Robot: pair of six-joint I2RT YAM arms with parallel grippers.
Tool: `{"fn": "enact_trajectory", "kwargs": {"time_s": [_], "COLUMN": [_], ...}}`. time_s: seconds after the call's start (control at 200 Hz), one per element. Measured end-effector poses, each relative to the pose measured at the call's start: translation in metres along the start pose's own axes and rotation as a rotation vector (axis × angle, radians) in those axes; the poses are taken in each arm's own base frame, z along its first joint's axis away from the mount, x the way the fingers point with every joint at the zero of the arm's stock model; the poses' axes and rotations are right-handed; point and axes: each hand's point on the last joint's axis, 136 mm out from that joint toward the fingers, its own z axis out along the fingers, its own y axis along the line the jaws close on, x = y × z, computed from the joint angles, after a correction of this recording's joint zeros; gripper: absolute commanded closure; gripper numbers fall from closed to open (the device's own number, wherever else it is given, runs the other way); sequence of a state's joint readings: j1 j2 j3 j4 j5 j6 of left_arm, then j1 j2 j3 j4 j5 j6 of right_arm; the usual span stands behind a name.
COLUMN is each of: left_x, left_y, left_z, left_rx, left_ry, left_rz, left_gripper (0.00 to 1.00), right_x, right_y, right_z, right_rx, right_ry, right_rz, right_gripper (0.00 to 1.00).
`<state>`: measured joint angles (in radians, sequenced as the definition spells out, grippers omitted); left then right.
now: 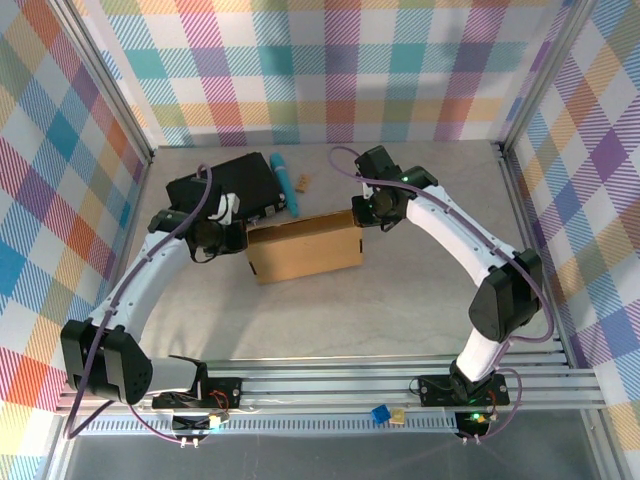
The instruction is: Fold the paper box
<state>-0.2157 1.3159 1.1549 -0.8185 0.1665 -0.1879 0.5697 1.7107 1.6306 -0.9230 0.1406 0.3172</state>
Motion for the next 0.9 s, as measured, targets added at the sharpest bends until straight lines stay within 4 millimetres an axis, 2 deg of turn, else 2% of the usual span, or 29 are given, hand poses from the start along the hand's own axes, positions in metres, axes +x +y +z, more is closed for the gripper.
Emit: {"fn": "enact_trajectory", "kwargs": {"time_s": [0.265, 0.455, 0.585, 0.77, 0.9], "left_x": [-0.002, -0.002, -0.001, 0.001, 0.003], "left_y": [0.005, 0.006, 0.003, -0.002, -0.008], "left_z": [0.000, 0.000, 0.000, -0.001, 0.000], "left_rx": [-0.045, -0.068, -0.074, -0.084, -0.092], "left_ry": [-0.018, -0.023, -0.025, -0.017, -0.019], "left_rz": [-0.013, -0.013, -0.009, -0.018, -0.020], "left_gripper": [1.00, 1.00, 1.00, 1.00, 1.00], "right_x": [0.006, 0.003, 0.000, 0.003, 0.007], "right_y": [0.000, 0.003, 0.012, 0.030, 0.034], "right_z": [-0.013, -0.037, -0.052, -0.056, -0.056], "right_rx": [-0.036, -0.127, -0.229, -0.347, -0.389], "right_ry": [0.018, -0.003, -0.011, 0.020, 0.040], "right_rz": [0.032, 0.108, 0.170, 0.232, 0.297], "right_gripper": [0.44, 0.41, 0.41, 0.38, 0.36]}}
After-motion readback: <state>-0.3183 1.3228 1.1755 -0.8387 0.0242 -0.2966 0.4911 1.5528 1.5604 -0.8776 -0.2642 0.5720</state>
